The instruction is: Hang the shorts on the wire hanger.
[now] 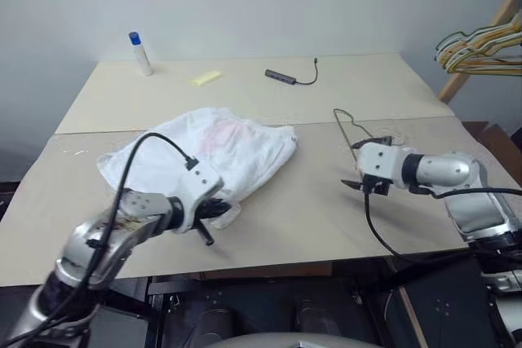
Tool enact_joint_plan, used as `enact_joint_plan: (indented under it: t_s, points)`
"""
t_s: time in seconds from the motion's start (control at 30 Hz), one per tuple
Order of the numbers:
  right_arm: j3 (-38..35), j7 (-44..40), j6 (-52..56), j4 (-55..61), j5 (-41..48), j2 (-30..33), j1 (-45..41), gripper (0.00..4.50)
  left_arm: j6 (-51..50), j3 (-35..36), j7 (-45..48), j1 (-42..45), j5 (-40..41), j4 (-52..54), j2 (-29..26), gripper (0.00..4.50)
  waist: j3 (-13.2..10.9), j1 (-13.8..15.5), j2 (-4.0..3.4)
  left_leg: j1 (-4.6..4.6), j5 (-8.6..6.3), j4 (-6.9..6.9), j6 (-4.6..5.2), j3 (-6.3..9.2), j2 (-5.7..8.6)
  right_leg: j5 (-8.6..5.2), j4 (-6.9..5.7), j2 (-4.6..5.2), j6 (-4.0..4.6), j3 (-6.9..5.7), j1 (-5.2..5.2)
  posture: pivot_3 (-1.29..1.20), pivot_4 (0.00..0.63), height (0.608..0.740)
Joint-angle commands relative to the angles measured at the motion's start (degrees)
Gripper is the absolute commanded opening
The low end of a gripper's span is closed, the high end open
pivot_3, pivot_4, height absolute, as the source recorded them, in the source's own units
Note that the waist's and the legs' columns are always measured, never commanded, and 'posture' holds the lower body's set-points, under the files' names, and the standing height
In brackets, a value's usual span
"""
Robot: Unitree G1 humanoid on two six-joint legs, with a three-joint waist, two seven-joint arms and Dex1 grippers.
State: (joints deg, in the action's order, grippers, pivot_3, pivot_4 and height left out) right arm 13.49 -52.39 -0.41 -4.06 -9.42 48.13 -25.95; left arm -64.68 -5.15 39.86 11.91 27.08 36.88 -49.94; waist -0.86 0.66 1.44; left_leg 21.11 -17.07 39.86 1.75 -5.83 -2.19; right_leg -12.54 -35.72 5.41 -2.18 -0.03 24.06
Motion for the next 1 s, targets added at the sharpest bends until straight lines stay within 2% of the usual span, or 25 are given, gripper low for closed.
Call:
enact_joint_plan:
  t_s: [0.03,0.1,0.23,0.43,0.67,0.77,1.0]
  points:
    - [2.9,2.4,-6.6,-3.7,-4.7,-2.4,-4.1,4.5,4.7,6.9,8.9,-3.9,2.6,2.4,-8.0,0.03,0.0,-0.3,0.06,-0.02,0.01,-0.01,-0.01,-0.05,-0.02,0.0,-0.02,-0.02,0.0,0.04,0.05,0.12,0.0,0.74]
    - [5.0,4.8,-10.4,-7.8,-7.7,-4.8,-6.7,4.5,7.8,10.8,13.1,-7.4,3.5,2.4,-12.1,0.03,-0.1,-0.1,0.06,-0.01,0.03,-0.02,-0.06,-0.06,-0.03,-0.01,-0.03,0.0,0.01,0.01,0.03,0.13,0.0,0.74]
    - [8.8,11.3,-20.0,-16.5,-13.8,-9.0,-11.6,4.5,11.2,16.1,17.0,-11.9,4.1,2.0,-15.9,0.03,-0.2,0.2,0.03,0.0,0.08,-0.02,-0.14,-0.25,-0.04,-0.02,-0.04,0.02,0.01,-0.01,0.05,0.15,0.0,0.74]
    - [15.3,17.3,-33.5,-28.1,-21.2,-13.6,-17.5,4.5,13.2,19.7,18.8,-14.9,4.4,2.3,-17.1,0.03,-0.2,0.5,0.02,0.04,0.32,-0.04,-0.56,-0.52,-0.04,-0.02,-0.03,0.02,0.01,-0.05,0.08,0.16,0.0,0.74]
    - [20.7,27.7,-41.2,-42.0,-30.1,-18.4,-24.6,4.5,14.4,22.6,20.9,-18.7,5.2,4.0,-17.5,0.03,-0.2,0.1,0.01,0.04,0.36,-0.05,-0.63,-0.53,-0.06,-0.03,-0.1,0.01,0.03,-0.03,0.12,0.17,0.0,0.74]
    - [22.0,29.6,-43.2,-46.5,-31.7,-19.8,-26.9,3.88,15.3,23.1,21.4,-20.4,4.6,4.2,-17.5,0.0,-0.2,0.0,0.01,0.02,0.37,-0.08,-0.65,-0.53,-0.07,-0.04,-0.11,0.0,0.05,-0.03,0.11,0.18,0.0,0.74]
    - [23.5,32.9,-46.9,-51.1,-34.0,-20.6,-29.1,1.47,17.0,22.3,20.5,-21.3,3.3,2.7,-17.2,0.0,-0.2,0.1,0.0,0.02,0.39,-0.08,-0.68,-0.52,-0.09,-0.05,-0.14,-0.01,0.07,-0.04,0.11,0.17,0.0,0.74]
